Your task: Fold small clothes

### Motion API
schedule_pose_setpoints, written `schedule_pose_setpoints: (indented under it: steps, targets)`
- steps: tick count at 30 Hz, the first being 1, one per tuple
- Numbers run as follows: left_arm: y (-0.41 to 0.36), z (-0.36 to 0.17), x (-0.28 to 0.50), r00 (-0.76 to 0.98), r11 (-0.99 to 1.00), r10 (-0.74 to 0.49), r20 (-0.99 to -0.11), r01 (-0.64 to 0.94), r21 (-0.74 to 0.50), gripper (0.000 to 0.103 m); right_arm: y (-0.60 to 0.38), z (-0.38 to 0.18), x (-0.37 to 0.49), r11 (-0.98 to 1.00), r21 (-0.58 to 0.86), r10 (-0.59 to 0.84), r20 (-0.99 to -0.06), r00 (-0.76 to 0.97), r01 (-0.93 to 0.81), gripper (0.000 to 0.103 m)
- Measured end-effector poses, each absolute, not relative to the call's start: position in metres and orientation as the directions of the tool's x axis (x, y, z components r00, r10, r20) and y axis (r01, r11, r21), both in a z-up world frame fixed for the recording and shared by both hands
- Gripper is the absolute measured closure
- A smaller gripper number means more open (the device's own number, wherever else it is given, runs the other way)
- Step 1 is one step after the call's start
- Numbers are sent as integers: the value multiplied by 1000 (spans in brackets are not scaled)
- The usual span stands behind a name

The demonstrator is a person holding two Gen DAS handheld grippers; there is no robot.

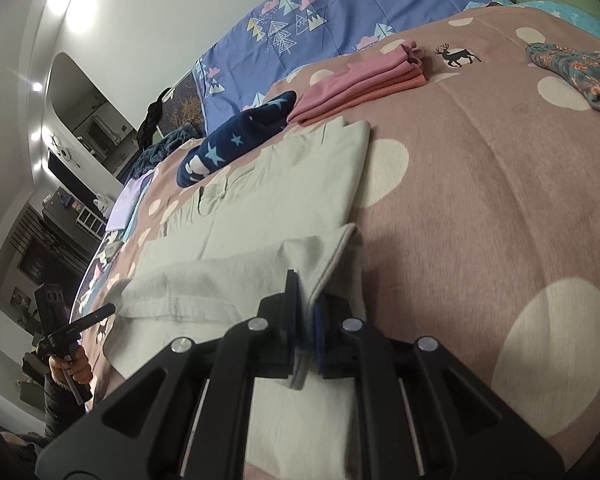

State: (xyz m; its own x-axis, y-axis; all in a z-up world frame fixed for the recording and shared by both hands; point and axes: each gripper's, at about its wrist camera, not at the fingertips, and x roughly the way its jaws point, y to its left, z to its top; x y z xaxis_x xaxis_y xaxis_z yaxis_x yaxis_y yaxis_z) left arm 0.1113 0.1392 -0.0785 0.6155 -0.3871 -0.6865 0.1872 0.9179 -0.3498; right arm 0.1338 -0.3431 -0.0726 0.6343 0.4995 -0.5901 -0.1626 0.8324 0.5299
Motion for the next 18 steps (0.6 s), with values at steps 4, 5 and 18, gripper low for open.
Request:
schedule_pose_setpoints:
  steps: [4,5,18]
  targets:
    - [142,-83,121,612,916,-382,-692,151,-373,91,-342,-69,134,833,530,497,-590,636,-160,95]
    - [142,-83,124,611,915,-381,-694,144,-376,95,-342,-68,134,834,528,496,-590,637,-159,97]
    - [167,-57,208,712,908,-271,-648,-35,-418,65,-352,-73,240,777,629,496,-633,594,21,83]
